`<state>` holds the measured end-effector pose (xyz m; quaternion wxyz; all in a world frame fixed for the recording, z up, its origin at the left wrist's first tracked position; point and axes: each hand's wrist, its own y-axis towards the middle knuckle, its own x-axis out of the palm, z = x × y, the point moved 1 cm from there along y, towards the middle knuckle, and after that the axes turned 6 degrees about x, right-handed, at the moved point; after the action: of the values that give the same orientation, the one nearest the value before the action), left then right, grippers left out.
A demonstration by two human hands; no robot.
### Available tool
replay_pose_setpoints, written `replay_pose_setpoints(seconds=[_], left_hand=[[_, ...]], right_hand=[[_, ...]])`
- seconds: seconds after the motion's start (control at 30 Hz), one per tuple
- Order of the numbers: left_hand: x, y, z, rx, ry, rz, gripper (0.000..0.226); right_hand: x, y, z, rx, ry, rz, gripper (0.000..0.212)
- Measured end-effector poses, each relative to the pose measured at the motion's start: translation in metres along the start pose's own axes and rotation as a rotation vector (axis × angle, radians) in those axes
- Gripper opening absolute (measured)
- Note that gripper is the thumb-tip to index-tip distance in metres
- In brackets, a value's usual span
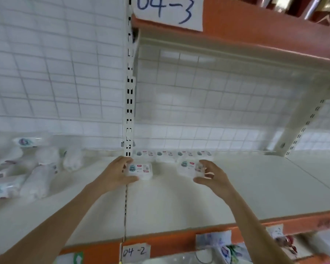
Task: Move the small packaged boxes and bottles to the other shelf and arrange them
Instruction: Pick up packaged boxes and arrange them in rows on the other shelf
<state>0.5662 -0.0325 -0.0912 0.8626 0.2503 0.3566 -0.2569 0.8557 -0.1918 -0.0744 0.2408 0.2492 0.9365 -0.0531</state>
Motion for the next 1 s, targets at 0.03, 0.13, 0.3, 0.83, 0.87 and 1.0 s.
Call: replay_pose_setpoints(seconds=[0.03, 0.13, 0.3, 0.83, 0.87, 1.0], left_hand=[[0.0, 0.0, 0.0, -0.027, 0.013, 0.013, 0.063], [0.005, 0.001, 0.006, -0.108, 0.026, 0.049, 0.063], [0.019, 0.001, 0.02, -0.193, 0.0, 0.092, 0.069], [0.043, 0.0, 0.016, -0.264, -0.123, 0.304, 0.047], [0.043, 0.0, 0.015, -0.261, -0.117, 0.305, 0.046], [0.044, 0.003, 0.009, -0.252, -0.109, 0.305, 0.046]], right_hand=[[0.002, 0.011, 0.0, -0.007, -0.007, -0.038, 0.059], [0.01, 0.039, 0.002, -0.029, -0.023, -0.156, 0.06], [0.027, 0.063, -0.002, -0.083, -0.063, -0.316, 0.065], [0.056, 0.064, 0.016, -0.326, -0.207, -0.209, 0.039], [0.056, 0.064, 0.017, -0.345, -0.217, -0.203, 0.036], [0.055, 0.063, 0.018, -0.392, -0.212, -0.158, 0.032]])
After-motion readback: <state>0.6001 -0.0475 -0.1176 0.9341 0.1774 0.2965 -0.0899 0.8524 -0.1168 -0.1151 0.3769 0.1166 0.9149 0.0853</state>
